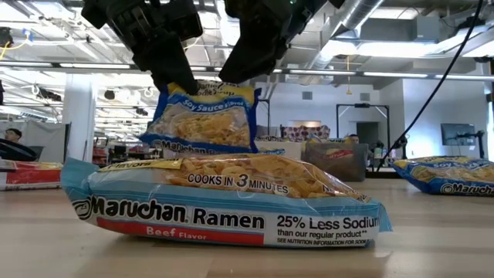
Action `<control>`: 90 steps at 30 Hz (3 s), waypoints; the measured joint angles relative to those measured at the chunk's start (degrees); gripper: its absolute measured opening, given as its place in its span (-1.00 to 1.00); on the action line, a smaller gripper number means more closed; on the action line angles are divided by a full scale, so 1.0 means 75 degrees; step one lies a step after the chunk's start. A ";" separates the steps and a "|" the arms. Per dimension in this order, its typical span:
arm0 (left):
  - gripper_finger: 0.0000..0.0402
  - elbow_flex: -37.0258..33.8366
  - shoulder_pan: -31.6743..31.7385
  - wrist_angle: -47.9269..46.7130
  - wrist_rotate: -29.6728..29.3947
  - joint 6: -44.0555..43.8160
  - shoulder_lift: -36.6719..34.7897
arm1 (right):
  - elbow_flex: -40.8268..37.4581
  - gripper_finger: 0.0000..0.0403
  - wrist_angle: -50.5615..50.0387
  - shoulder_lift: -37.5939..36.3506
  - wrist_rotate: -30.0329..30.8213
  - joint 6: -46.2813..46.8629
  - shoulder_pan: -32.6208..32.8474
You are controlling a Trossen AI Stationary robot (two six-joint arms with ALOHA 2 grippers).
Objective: Sort Maruchan noodles
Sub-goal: Put the blue noodle pack into the white bin
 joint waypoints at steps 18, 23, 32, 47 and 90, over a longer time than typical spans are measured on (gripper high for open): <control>-1.00 0.0000 0.0000 0.0947 -0.0124 -0.0023 0.0006 | 0.0000 -0.37 -0.0398 -0.0009 -0.0353 0.0894 -0.0038; -1.00 -0.0003 -0.0002 0.1028 -0.0461 -0.0004 0.0006 | -0.0003 -0.77 -0.0408 -0.0009 -0.0329 0.0892 -0.0035; -1.00 -0.0001 -0.0006 0.1121 -0.0824 -0.0526 0.0006 | -0.0001 -0.94 -0.0401 -0.0009 -0.0287 0.1139 -0.0023; -0.66 -0.0003 0.0481 0.1552 0.1174 -0.1256 0.0006 | -0.0002 -0.98 -0.0427 -0.0009 0.0037 0.1627 0.0232; -0.41 -0.0003 0.0912 -0.0505 0.1081 -0.2241 -0.2942 | -0.0012 -0.98 -0.1539 -0.1364 0.2104 -0.4597 -0.2951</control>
